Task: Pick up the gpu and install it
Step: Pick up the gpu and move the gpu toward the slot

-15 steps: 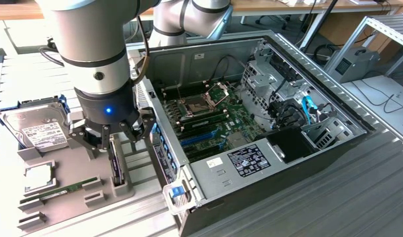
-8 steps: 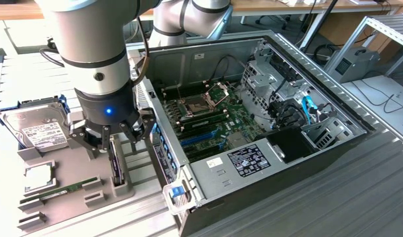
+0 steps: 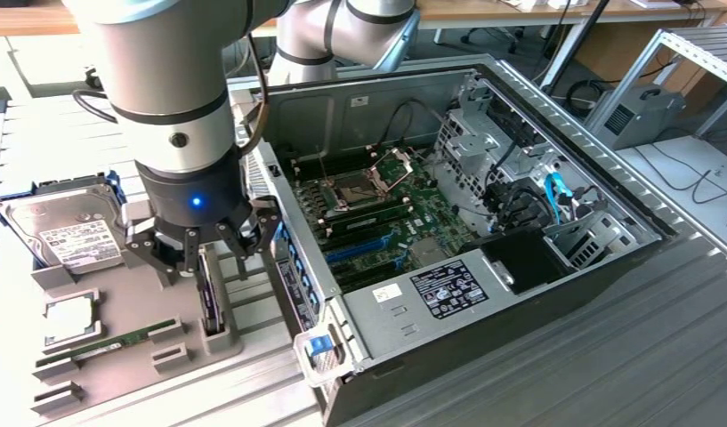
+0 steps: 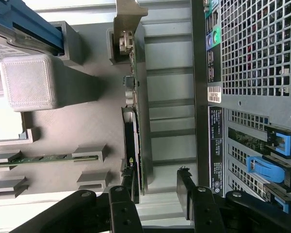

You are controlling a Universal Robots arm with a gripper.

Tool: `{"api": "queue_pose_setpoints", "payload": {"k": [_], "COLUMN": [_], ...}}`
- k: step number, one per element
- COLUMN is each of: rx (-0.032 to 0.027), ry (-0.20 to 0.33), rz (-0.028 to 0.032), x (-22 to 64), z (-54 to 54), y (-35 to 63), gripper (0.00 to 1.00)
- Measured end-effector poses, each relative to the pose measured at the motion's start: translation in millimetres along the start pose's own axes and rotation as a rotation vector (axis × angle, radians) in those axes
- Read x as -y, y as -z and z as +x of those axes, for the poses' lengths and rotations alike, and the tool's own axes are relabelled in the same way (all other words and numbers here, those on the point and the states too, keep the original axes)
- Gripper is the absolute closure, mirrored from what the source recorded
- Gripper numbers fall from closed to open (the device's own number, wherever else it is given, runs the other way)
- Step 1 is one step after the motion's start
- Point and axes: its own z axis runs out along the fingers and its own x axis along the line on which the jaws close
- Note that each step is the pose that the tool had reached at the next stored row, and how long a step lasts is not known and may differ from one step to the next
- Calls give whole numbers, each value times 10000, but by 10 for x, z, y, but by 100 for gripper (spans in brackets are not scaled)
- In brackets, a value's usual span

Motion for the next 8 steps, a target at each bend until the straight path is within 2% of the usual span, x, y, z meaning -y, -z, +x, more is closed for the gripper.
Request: {"api": "queue_pose_setpoints", "payload": {"k": [8], "rx": [4], "ry": [1], "rz": [50], "x": [-1], "z": [0], "y": [-16], "gripper": [52]}}
